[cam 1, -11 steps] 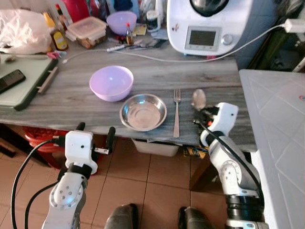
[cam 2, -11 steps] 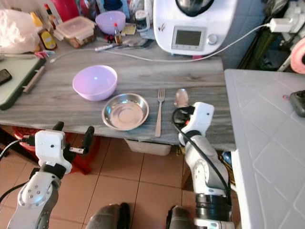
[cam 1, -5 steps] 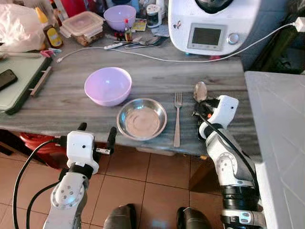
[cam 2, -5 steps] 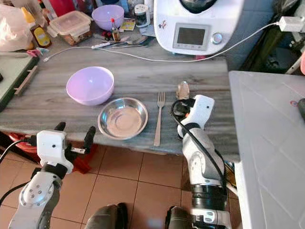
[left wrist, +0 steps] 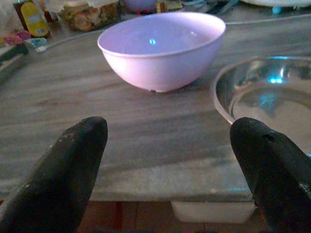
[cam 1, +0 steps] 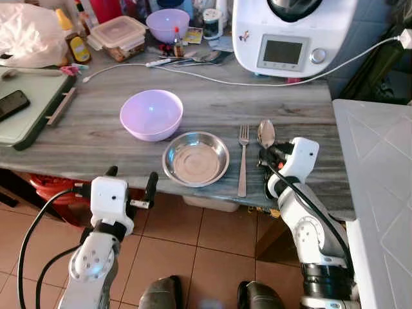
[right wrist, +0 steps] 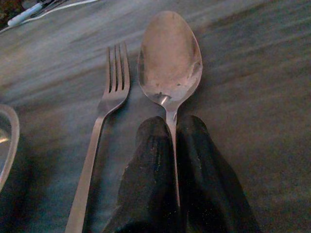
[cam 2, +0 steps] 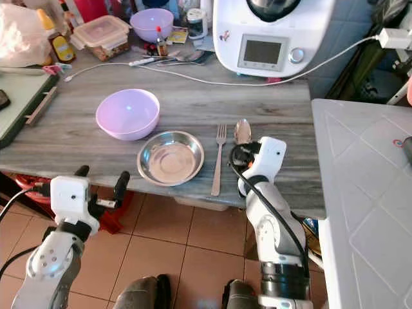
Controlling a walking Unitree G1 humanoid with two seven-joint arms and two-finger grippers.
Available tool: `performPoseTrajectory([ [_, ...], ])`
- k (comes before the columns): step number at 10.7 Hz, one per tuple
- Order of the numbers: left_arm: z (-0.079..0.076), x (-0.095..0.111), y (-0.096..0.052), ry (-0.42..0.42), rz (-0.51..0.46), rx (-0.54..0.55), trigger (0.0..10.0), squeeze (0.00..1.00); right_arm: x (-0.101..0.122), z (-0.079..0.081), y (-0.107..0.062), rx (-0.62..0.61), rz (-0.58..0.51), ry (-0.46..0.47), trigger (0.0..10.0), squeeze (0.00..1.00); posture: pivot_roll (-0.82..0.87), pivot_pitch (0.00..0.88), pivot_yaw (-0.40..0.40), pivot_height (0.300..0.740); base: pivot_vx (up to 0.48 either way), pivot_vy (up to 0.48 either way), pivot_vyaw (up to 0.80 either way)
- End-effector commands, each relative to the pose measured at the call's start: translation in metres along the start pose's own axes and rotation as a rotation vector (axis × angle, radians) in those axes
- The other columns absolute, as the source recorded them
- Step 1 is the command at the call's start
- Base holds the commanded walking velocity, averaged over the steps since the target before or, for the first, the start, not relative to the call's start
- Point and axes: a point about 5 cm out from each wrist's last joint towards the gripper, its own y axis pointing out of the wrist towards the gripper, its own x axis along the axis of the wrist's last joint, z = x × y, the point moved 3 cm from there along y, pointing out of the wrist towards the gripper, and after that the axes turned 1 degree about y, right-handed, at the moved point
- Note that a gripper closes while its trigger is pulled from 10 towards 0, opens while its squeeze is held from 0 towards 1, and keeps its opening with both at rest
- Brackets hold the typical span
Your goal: Setting the table
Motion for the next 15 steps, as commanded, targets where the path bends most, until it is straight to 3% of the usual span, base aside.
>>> performPoseTrajectory([
  [1,0.001,-0.001,0.0,0.004,0.01,0.003,10.0,0.0,-0.02,-0.005,-0.003,-0.015,0.093,0.025,10.0,0.0,0.06,0.144,0.058,0.74,0.0,0.0,0.0],
  [4,-0.001,-0.003,-0.002,0.003,0.017,-0.002,10.0,0.0,-0.021,-0.006,-0.005,-0.021,0.104,0.021,10.0,0.0,0.06,0.14,0.058,0.74,0.0,0.0,0.0],
  [5,0.0,-0.003,-0.001,0.003,0.016,0.001,10.0,0.0,-0.02,-0.005,-0.003,-0.018,0.103,0.027,10.0,0.96,0.07,0.137,0.06,0.74,0.0,0.0,0.0],
  [6,-0.001,-0.003,-0.001,0.004,0.017,-0.001,10.0,0.0,-0.02,-0.004,-0.003,-0.017,0.103,0.028,10.0,1.0,0.07,0.137,0.06,0.74,0.0,0.0,0.0],
  [10,-0.003,-0.003,-0.002,-0.001,0.016,-0.003,10.0,0.0,-0.011,-0.005,-0.007,-0.003,0.063,-0.007,10.0,1.0,0.06,0.134,0.058,0.74,0.0,0.0,0.0],
  [13,0.0,-0.003,-0.001,-0.014,0.017,0.029,10.0,0.0,0.023,0.007,-0.016,0.072,-0.126,-0.163,10.0,1.0,0.05,0.12,0.056,0.74,0.0,0.0,0.0],
  [14,0.012,-0.011,-0.002,-0.003,0.057,0.137,10.0,0.0,0.034,0.003,-0.022,0.05,-0.204,-0.215,10.0,1.0,0.04,0.093,0.06,0.74,0.0,0.0,0.0],
  [15,0.013,-0.015,-0.002,-0.004,0.074,0.156,10.0,0.0,0.04,0.002,-0.026,0.056,-0.249,-0.249,10.0,1.0,0.03,0.078,0.06,0.74,0.0,0.0,0.0],
])
